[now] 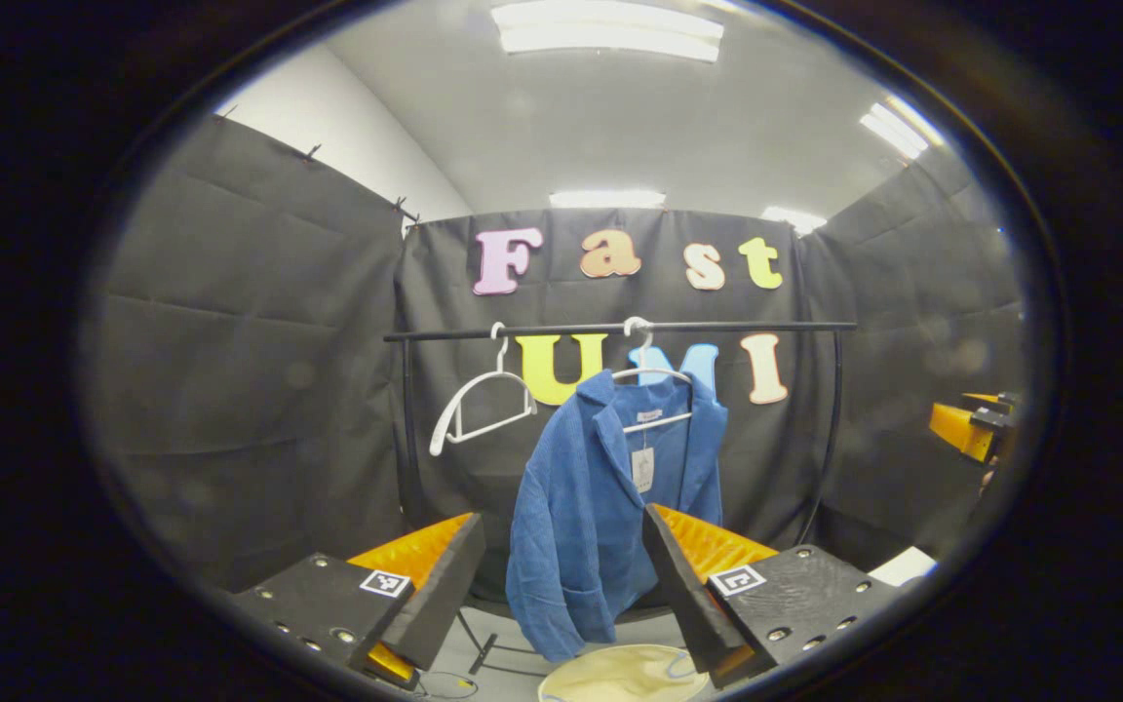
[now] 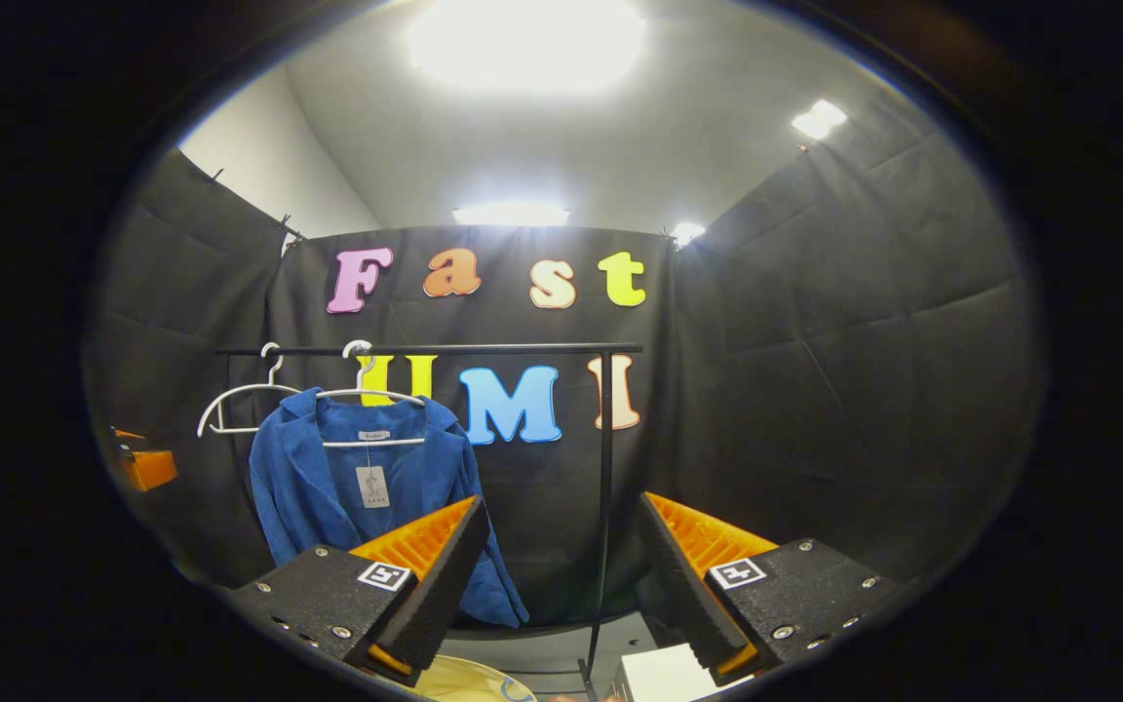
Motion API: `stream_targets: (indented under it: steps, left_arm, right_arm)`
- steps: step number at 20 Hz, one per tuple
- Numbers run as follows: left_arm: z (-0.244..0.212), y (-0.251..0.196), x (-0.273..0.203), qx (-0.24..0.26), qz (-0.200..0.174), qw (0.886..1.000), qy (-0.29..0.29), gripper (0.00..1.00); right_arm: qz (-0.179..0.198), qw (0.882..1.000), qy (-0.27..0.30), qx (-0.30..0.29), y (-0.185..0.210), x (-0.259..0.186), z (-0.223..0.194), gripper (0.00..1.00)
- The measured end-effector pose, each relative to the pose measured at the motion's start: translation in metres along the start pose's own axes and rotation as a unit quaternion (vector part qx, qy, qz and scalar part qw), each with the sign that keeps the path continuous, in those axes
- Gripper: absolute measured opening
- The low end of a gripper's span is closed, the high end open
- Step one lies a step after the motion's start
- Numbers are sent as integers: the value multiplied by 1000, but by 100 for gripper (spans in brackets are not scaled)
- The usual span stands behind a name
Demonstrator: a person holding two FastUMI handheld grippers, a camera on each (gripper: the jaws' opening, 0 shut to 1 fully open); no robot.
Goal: Grasp the clothes on the hanger with both hands and then place them into the laundry hamper below.
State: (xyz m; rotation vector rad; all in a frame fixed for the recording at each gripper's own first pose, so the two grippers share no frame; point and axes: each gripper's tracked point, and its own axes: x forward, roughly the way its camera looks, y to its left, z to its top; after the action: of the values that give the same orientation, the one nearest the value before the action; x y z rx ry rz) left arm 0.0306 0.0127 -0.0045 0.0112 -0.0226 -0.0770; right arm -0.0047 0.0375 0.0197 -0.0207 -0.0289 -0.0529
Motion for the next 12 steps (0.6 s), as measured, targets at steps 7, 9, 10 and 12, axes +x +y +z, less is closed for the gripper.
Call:
stream_targets:
  steps: [7, 9, 10, 12]
  left_arm:
    - [-7, 3, 4, -20, -1, 1000, 10, 94]
    - [-5, 3, 5, -21, -4, 1000, 9, 94]
    - [-5, 3, 6, -19, -5, 1000, 9, 94]
    - [-1, 3, 13, -13, -3, 1000, 6, 94]
  right_arm:
    - [10, 1000, 17, 16, 17, 5, -3, 95]
    - [21, 1000, 10, 19, 25, 12, 0, 95]
    - [27, 999, 9, 21, 29, 16, 0, 95]
    - [37, 999, 13, 30, 39, 26, -1, 95]
